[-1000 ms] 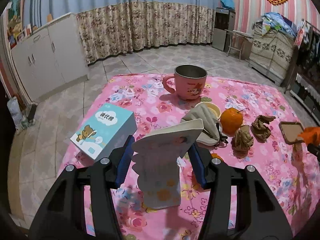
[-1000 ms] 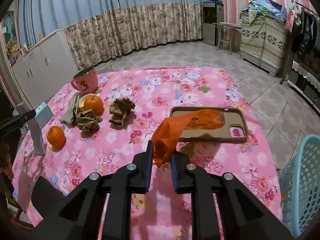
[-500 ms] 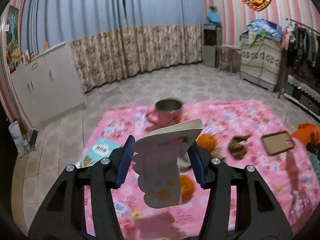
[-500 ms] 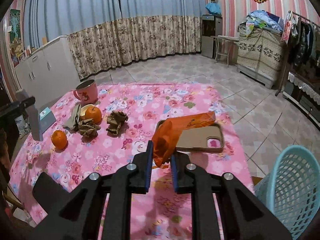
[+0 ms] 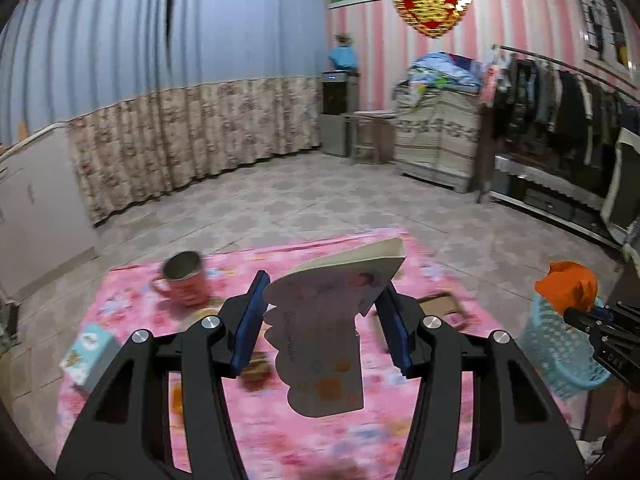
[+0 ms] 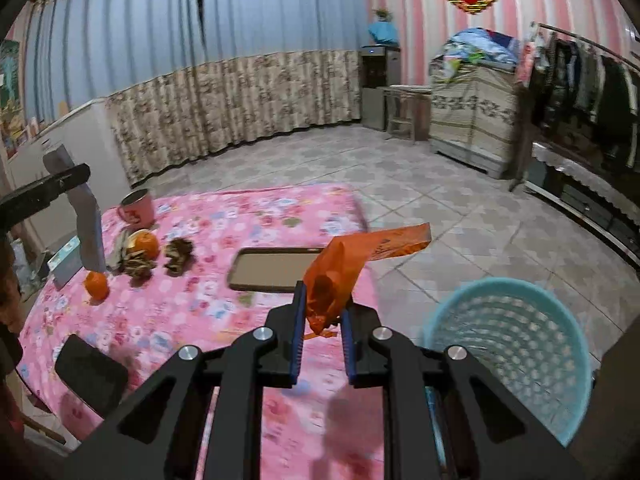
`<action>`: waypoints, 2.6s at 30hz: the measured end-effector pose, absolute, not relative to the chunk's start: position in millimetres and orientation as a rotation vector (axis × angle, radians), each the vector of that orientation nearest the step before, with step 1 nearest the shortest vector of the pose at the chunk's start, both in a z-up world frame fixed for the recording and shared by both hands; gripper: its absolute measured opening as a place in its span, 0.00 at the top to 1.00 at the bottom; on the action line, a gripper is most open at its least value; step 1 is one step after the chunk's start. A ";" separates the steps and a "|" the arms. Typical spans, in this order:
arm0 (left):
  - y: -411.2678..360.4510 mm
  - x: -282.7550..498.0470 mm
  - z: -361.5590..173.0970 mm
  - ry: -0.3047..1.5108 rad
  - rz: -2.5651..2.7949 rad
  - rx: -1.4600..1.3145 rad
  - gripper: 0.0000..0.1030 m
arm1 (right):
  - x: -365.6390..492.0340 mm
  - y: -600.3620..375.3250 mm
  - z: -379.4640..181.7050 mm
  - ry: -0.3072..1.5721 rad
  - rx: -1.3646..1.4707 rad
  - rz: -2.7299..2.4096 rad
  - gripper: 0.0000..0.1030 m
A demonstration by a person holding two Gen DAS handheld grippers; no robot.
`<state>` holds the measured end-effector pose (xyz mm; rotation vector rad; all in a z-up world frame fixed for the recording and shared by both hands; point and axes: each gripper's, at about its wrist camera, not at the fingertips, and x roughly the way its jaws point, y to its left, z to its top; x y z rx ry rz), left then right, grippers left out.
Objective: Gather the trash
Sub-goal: 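Carry card and orange bag to the blue wastebasket and open both tools, then return both tools to the table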
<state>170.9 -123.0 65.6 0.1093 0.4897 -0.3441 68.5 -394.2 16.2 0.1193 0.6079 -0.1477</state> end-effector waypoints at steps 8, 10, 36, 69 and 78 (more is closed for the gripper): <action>-213.2 152.7 45.9 0.533 -0.492 0.105 0.50 | 31.1 -449.6 15.5 0.611 0.135 -0.283 0.84; -231.2 148.7 40.9 0.539 -0.520 0.114 0.50 | 21.0 -461.7 12.4 0.611 0.126 -0.342 0.84; -423.4 107.9 1.6 0.594 -0.832 0.191 0.50 | -17.1 -554.7 -34.5 0.647 0.282 -0.508 0.84; -281.7 147.0 17.2 0.553 -0.494 0.177 0.05 | 44.2 -521.9 -56.8 0.750 0.278 -0.394 0.83; -177.6 159.4 34.4 0.523 -0.350 0.158 0.05 | 49.9 -518.0 -71.5 0.775 0.326 -0.458 0.31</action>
